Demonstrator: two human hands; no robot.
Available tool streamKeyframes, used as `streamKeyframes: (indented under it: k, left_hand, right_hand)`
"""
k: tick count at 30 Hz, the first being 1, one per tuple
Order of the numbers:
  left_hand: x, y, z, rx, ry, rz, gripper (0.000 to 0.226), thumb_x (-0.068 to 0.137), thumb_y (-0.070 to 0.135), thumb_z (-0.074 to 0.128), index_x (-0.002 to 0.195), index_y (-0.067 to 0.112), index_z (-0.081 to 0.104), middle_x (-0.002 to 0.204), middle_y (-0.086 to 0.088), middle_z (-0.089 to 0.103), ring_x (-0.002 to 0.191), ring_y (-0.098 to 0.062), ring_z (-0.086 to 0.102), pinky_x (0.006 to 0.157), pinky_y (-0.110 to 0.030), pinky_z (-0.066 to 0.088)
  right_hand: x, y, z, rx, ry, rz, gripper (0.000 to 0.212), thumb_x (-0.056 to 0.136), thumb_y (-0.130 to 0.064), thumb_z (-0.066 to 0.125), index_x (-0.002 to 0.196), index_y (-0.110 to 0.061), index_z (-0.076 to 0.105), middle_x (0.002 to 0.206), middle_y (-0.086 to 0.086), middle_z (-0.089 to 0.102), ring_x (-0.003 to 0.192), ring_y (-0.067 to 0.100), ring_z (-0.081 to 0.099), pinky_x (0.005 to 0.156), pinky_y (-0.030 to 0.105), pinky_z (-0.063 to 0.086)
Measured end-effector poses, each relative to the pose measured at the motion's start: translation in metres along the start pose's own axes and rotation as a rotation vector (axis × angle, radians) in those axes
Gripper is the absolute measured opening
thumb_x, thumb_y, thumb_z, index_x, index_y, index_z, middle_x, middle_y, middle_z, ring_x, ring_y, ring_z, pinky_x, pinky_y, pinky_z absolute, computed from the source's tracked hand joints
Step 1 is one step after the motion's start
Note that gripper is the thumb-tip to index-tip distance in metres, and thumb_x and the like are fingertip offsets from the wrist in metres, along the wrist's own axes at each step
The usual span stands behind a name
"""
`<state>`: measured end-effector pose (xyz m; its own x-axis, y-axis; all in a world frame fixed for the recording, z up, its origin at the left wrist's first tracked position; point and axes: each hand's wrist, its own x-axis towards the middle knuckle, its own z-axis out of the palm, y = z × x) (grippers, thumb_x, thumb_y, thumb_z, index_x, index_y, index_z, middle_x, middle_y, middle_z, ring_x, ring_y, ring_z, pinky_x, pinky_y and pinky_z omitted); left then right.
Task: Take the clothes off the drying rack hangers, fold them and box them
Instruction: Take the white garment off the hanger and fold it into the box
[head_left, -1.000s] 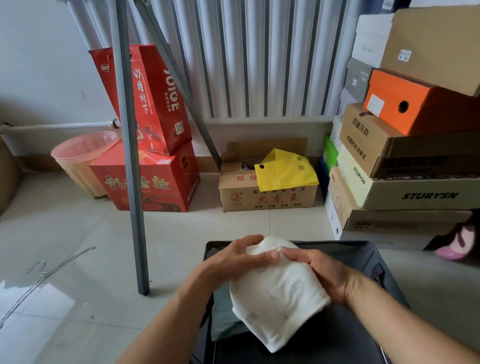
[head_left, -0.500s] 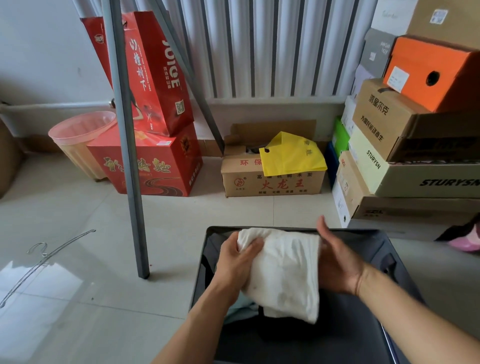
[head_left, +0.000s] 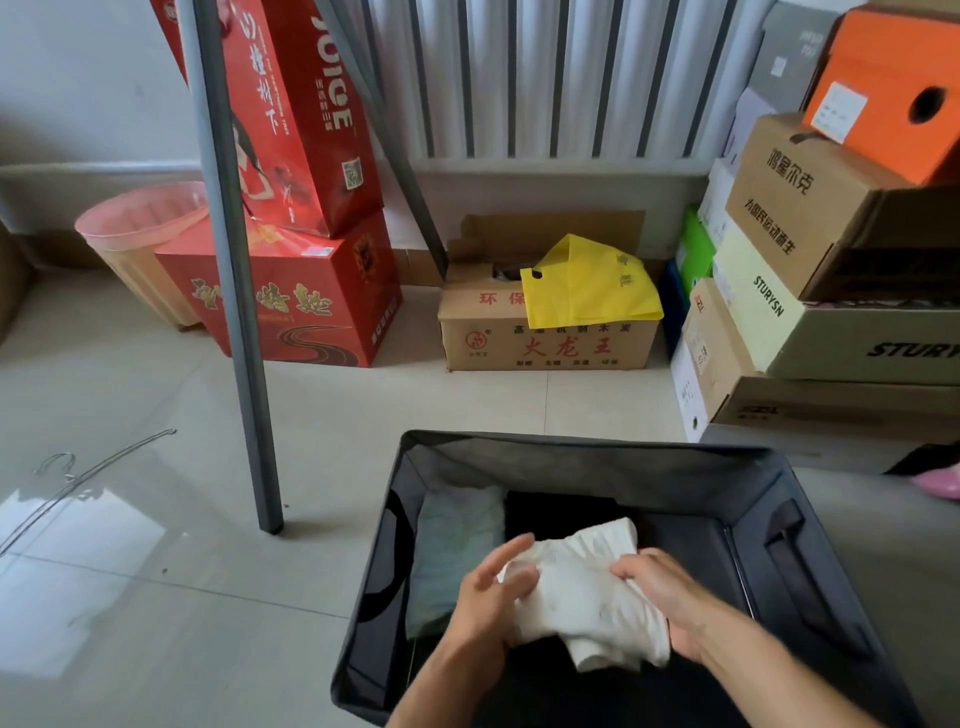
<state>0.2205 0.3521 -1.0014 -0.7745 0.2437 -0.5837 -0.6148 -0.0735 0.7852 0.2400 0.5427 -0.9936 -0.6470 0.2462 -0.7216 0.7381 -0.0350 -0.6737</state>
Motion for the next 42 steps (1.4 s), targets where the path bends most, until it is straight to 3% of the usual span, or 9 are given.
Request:
streamKeyframes:
  k: [4,11,17,25,29,33,35,39,42]
  left_hand:
    - [0.020,0.011,-0.021,0.060,0.120,-0.018,0.051,0.055,0.007,0.068,0.104,0.019,0.071,0.110,-0.011,0.065,0.091,-0.023,0.065,0.075,-0.032,0.057]
    - [0.054,0.025,-0.068,0.381,0.387,0.155,0.056,0.080,-0.011,0.046,0.123,0.024,0.053,0.120,-0.004,0.054,0.091,-0.012,0.057,0.063,-0.011,0.049]
    - [0.087,0.014,-0.084,0.557,0.450,0.111,0.068,0.085,-0.007,0.041,0.146,0.023,0.037,0.146,-0.009,0.039,0.121,-0.027,0.052,0.101,-0.037,0.047]
    - [0.071,0.008,-0.067,0.281,0.561,0.071,0.059,0.088,-0.007,0.050,0.143,0.009,0.038,0.141,-0.011,0.044,0.116,-0.020,0.048,0.091,-0.026,0.043]
    - [0.041,-0.013,-0.050,0.222,0.630,0.011,0.066,0.085,-0.001,0.057,0.147,0.008,0.033,0.150,-0.012,0.032,0.135,-0.029,0.036,0.108,-0.036,0.035]
    - [0.025,-0.015,-0.050,0.140,0.644,0.030,0.092,0.061,0.040,0.063,0.145,0.014,0.036,0.140,-0.013,0.048,0.131,-0.027,0.043,0.106,-0.034,0.037]
    - [0.021,-0.010,-0.055,0.185,0.657,0.013,0.073,0.081,0.040,0.064,0.146,0.021,0.036,0.141,-0.009,0.050,0.131,-0.027,0.042,0.106,-0.032,0.035]
    - [0.023,0.006,-0.061,0.071,0.489,0.101,0.065,0.093,0.047,0.057,0.149,0.030,0.031,0.145,0.001,0.047,0.130,-0.020,0.048,0.104,-0.032,0.040]
    - [0.024,0.019,-0.069,0.036,0.282,0.132,0.075,0.068,0.065,0.067,0.129,0.023,0.058,0.117,0.003,0.070,0.105,-0.014,0.067,0.093,-0.035,0.053]
  right_hand:
    - [0.016,-0.008,0.023,0.086,-0.059,-0.102,0.008,0.096,-0.008,0.055,0.097,-0.012,0.062,0.087,0.011,0.073,0.075,0.022,0.071,0.053,0.025,0.053]
    - [0.072,-0.021,0.106,0.152,-0.118,-0.147,0.023,0.091,0.008,0.051,0.106,-0.003,0.064,0.094,0.016,0.072,0.085,0.030,0.070,0.077,0.042,0.058]
    - [0.102,-0.015,0.135,0.199,-0.036,-0.078,0.027,0.091,0.011,0.047,0.111,-0.001,0.061,0.095,0.020,0.069,0.086,0.036,0.067,0.071,0.040,0.057]
    - [0.107,-0.040,0.134,0.000,0.061,-0.289,0.019,0.087,0.006,0.055,0.095,-0.006,0.067,0.095,0.015,0.071,0.088,0.031,0.068,0.083,0.042,0.056]
    - [0.109,-0.066,0.137,-0.267,-0.163,-0.372,0.022,0.087,0.006,0.056,0.090,-0.010,0.070,0.088,0.009,0.071,0.083,0.022,0.067,0.075,0.029,0.053]
    - [0.104,-0.088,0.138,-0.344,-0.405,-0.390,0.025,0.088,0.005,0.057,0.090,-0.016,0.070,0.081,0.002,0.070,0.068,0.009,0.064,0.062,0.015,0.050]
    - [0.104,-0.096,0.136,-0.358,-0.511,-0.382,0.027,0.086,0.006,0.057,0.091,-0.016,0.071,0.083,0.004,0.071,0.066,0.008,0.065,0.061,0.017,0.051]
    - [0.100,-0.107,0.126,-0.408,-0.724,-0.306,0.026,0.087,0.007,0.056,0.098,-0.009,0.074,0.087,0.009,0.072,0.069,0.013,0.067,0.065,0.024,0.055]
    - [0.097,-0.113,0.117,-0.346,-0.878,-0.205,0.025,0.090,0.004,0.055,0.107,-0.005,0.071,0.093,0.012,0.073,0.075,0.017,0.071,0.069,0.027,0.058]
